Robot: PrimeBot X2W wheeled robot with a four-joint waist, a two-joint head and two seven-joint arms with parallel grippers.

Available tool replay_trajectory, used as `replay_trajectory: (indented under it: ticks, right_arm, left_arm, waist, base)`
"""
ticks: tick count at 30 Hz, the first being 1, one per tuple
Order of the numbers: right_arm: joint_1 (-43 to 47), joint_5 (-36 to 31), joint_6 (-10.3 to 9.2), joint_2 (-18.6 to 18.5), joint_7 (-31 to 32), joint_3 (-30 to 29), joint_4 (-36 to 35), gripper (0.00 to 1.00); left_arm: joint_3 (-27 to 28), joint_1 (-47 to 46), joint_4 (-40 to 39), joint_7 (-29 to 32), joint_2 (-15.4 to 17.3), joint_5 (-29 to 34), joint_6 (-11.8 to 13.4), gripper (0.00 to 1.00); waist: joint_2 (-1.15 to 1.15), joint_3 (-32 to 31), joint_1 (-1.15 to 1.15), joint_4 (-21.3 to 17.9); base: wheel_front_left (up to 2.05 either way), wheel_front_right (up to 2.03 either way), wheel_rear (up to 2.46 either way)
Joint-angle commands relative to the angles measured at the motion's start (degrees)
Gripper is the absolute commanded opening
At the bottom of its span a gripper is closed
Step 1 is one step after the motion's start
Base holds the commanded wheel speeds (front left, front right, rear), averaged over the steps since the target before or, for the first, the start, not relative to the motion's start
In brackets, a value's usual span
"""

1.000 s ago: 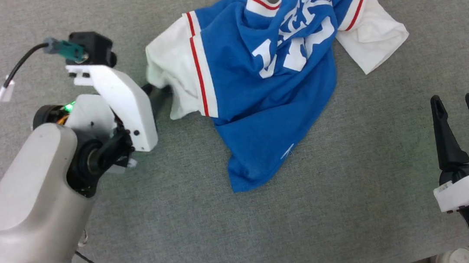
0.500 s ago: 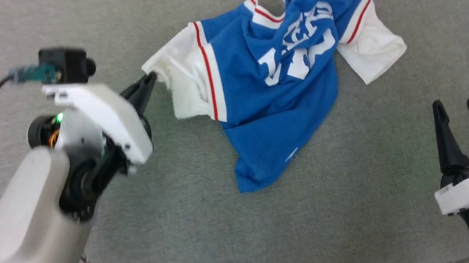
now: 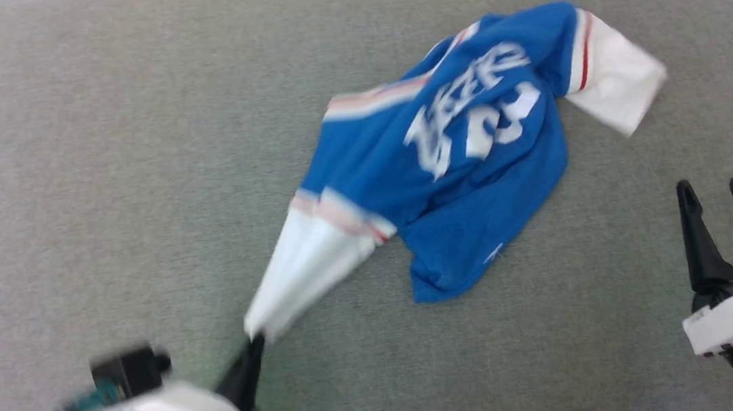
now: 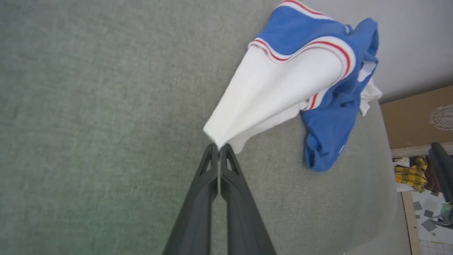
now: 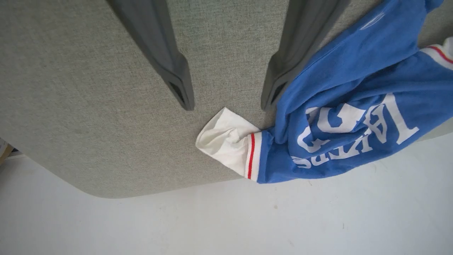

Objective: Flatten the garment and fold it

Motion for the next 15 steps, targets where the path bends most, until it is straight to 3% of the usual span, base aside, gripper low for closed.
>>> replay_trajectory:
  ticks: [1,4,5,6,7,8,11,15]
  right_arm:
    - [0.7,-0.4,-0.05,0.1,0.2,-0.3,-0.1,1.0]
    - [1.3,-0.9,-0.05,0.1,0.9,-0.2,-0.3,1.0]
    - [1.3,-1.1,-0.05,0.1,1.2,0.0,-0.5,1.0]
    - [1.4,-1.1,-0.05,0.1,1.5,0.1,-0.8,1.0]
    - [1.4,-1.2,-0.05,0.1,1.7,0.2,-1.0,1.0]
    - [1.4,-1.3,-0.05,0.1,2.0,0.3,-1.2,1.0]
    - [1.7,-1.4,-0.05,0.1,2.4,0.3,-1.6,1.0]
    - [2.2,-1.3,-0.05,0.1,2.7,0.5,-1.9,1.0]
  left_arm:
    - [-0.1,1.2,1.5,-1.1,-0.5,0.0,0.1,0.0]
    - [-1.6,2.3,5.9,-2.8,-2.7,-0.3,-1.4,0.0]
    - [-2.3,1.9,6.8,-2.9,-3.1,-0.1,-2.3,0.13]
    - [-2.5,1.3,7.3,-3.2,-3.7,-0.3,-3.1,0.45]
    - [-2.5,0.6,7.2,-3.4,-4.1,-0.7,-4.0,0.88]
    - [-2.1,-0.1,6.7,-3.7,-4.5,-1.4,-4.9,1.0]
    - [0.4,-2.0,3.5,-4.0,-3.6,-3.0,-6.9,1.0]
    - [3.5,-6.4,-0.9,-2.2,1.1,-1.1,-5.7,1.0]
  waist:
    - [0.0,-0.7,0.01,0.8]
    - [0.0,-1.6,0.01,1.7]
    - [0.0,-2.0,0.01,1.9]
    - [0.0,-2.3,0.01,2.1]
    - [0.0,-2.6,0.01,2.2]
    - [0.0,-2.8,0.01,2.3]
    - [0.0,-3.4,0.01,2.5]
    - [0.0,-3.3,0.01,2.5]
  base:
    - [0.0,0.0,0.0]
    - [0.0,0.0,0.0]
    - [0.0,0.0,0.0]
    - [0.0,0.0,0.0]
    - [0.0,0.0,0.0]
    - [0.0,0.0,0.0]
    - [0.0,0.0,0.0]
    - [0.0,0.0,0.0]
